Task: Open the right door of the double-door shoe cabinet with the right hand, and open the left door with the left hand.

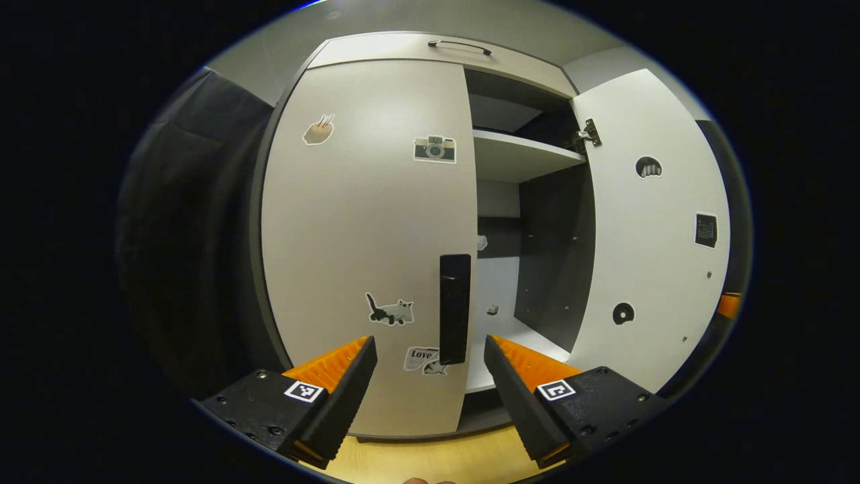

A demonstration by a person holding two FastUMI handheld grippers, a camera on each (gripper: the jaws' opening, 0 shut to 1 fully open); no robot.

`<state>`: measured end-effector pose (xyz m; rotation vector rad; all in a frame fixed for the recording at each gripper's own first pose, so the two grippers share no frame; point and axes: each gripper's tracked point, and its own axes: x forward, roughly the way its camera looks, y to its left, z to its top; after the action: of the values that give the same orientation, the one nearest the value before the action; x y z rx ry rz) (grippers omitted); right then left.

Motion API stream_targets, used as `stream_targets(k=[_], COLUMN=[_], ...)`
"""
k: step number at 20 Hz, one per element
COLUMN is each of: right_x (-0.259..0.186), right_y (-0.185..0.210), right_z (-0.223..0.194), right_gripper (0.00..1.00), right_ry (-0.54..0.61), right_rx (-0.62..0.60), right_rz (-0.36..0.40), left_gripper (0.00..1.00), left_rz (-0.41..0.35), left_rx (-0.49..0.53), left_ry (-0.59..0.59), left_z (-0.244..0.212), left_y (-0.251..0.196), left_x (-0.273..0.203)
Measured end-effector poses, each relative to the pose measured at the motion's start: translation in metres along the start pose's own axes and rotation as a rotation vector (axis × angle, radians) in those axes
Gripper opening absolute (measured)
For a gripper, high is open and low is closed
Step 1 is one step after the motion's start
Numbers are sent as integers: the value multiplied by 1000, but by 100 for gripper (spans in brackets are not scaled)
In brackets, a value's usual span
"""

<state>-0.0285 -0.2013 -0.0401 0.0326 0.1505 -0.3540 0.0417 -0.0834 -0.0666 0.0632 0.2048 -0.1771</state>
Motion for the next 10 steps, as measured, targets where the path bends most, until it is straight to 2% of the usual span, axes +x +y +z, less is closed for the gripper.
stream_targets(k=[1,3,5,6,10], right_x=[-3,-4,-9,-10,-21], right_y=[-3,-4,-9,-11,-26], right_z=[1,3,3,2,-4], right_gripper=[33,46,75,84,84], right_ry=[-4,-15,-24,-23,-14], right_rx=[-10,-22,-34,-36,-25], right_rz=[-4,-12,-35,-44,-87], left_gripper=[99,100,100,99,92], left_rz=[-2,-5,-3,1,19], left_rx=[-2,2,7,8,13], left_ry=[2,6,6,6,6], left_z=[0,-1,-1,-1,-2], left_y=[-2,-5,-6,-6,-6], left_x=[5,13,23,28,48])
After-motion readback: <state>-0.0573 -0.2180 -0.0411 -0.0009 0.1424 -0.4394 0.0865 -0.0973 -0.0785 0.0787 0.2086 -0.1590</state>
